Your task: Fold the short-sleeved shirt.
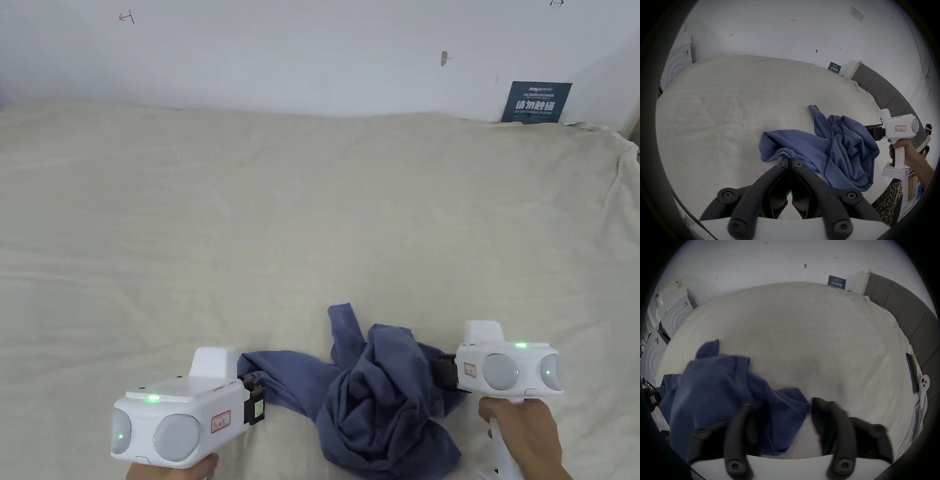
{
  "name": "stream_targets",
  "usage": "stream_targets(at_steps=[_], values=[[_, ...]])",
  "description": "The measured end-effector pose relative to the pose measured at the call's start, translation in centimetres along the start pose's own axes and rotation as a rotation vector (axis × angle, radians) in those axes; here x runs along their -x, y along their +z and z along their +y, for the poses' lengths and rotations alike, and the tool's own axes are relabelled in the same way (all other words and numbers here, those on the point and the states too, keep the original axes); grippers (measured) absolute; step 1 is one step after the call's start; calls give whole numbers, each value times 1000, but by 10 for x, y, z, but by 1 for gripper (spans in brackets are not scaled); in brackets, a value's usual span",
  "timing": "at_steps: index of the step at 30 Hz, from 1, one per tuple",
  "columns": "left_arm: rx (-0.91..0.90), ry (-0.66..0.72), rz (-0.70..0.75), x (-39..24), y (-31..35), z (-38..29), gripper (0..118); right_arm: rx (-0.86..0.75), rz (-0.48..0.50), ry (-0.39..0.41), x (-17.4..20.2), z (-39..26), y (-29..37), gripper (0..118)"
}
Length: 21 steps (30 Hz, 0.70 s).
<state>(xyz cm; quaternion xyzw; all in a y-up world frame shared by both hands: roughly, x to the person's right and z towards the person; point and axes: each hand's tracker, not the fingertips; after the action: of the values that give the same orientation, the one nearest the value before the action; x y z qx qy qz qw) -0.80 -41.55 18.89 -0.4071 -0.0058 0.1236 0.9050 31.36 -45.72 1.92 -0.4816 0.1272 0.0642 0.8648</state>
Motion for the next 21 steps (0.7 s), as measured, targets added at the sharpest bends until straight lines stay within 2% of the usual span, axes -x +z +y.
stream_targets(at_steps=[1,2,3,4,5,8,13,18,21], values=[[0,0,-1,0,0,0,0,11,13,4,1,-2,-2,41],[2,0,-1,0,0,0,0,3,15,-1,2,-5,-1,36],[1,-1,0,0,1,-1,0,-20,25,-9,0,-6,6,25],[1,-1,0,1,1,-1,0,-25,62,-24,-1,-6,10,5],[1,1,-1,0,1,-1,0,-29,83,-50,-1,-5,16,5],[-7,26,-12,2,4,-2,0,-88,66,-5,-1,-6,41,5],[-33,67,-29,5,15,6,0,-216,86,-13,-17,2,102,5],[-110,112,-39,16,36,34,0,-354,101,-59,-56,18,167,5],[-158,122,-31,24,55,61,0,-413,85,-60,-80,30,198,5]])
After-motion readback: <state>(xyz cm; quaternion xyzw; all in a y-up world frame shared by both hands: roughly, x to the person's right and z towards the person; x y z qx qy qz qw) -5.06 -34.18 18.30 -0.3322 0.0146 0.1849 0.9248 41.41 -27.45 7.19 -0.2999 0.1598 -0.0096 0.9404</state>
